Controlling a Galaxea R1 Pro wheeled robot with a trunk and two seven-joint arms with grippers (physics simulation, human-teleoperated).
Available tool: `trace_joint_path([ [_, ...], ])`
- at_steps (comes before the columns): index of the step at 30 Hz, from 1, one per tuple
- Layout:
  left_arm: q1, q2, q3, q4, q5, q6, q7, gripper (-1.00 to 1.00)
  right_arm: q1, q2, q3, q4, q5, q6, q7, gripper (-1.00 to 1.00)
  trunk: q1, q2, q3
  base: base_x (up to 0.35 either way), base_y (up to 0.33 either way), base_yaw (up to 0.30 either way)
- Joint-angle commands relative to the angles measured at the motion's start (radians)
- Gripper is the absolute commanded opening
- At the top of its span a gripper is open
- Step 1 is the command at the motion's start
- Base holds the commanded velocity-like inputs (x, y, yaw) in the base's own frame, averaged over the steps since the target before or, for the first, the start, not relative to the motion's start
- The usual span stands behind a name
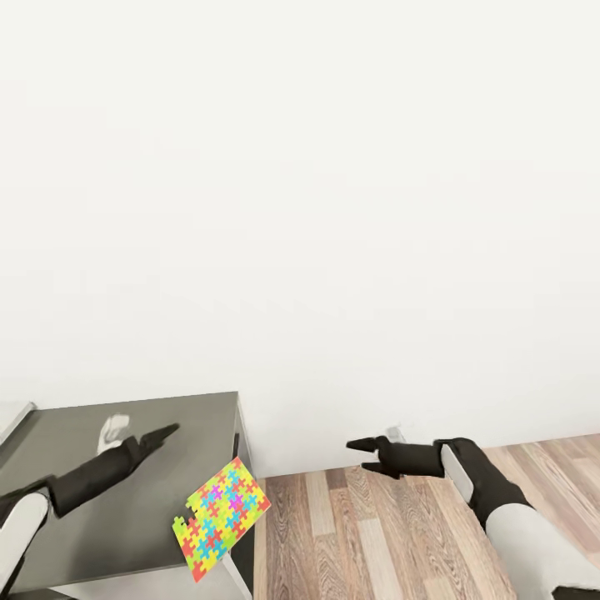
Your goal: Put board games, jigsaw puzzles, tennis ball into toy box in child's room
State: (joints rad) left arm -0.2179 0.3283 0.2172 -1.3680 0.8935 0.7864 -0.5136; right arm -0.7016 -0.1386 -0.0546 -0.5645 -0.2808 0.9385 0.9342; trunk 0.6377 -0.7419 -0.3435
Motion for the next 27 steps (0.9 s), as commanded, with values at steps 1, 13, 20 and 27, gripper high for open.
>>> trace_joint_path([
  [1, 0.006, -0.004, 0.007, -0.029, 0.002, 0.029, 0.0, 1.0, -0.015, 0.008, 0.027, 0.04, 0.003, -0.016, 0.017, 1.0, 0.0, -0.001, -0.001, 0.0, 0.0, 0.0],
  [13, 0.037, -0.056, 0.109, -0.218, 0.078, 0.208, 0.003, 1.0, -0.065, 0.052, 0.311, 0.193, 0.008, -0.224, 0.366, 1.0, 0.0, -0.001, -0.001, 0.0, 0.0, 0.0],
  [20, 0.04, -0.055, 0.13, -0.224, 0.128, 0.249, 0.001, 1.0, -0.066, 0.052, 0.32, 0.196, 0.003, -0.231, 0.385, 1.0, 0.012, -0.022, -0.011, 0.0, 0.0, 0.0],
  [27, 0.039, -0.057, 0.131, -0.221, 0.131, 0.254, 0.003, 1.0, -0.066, 0.053, 0.322, 0.196, 0.003, -0.229, 0.386, 1.0, 0.039, -0.071, -0.033, 0.0, 0.0, 0.0],
])
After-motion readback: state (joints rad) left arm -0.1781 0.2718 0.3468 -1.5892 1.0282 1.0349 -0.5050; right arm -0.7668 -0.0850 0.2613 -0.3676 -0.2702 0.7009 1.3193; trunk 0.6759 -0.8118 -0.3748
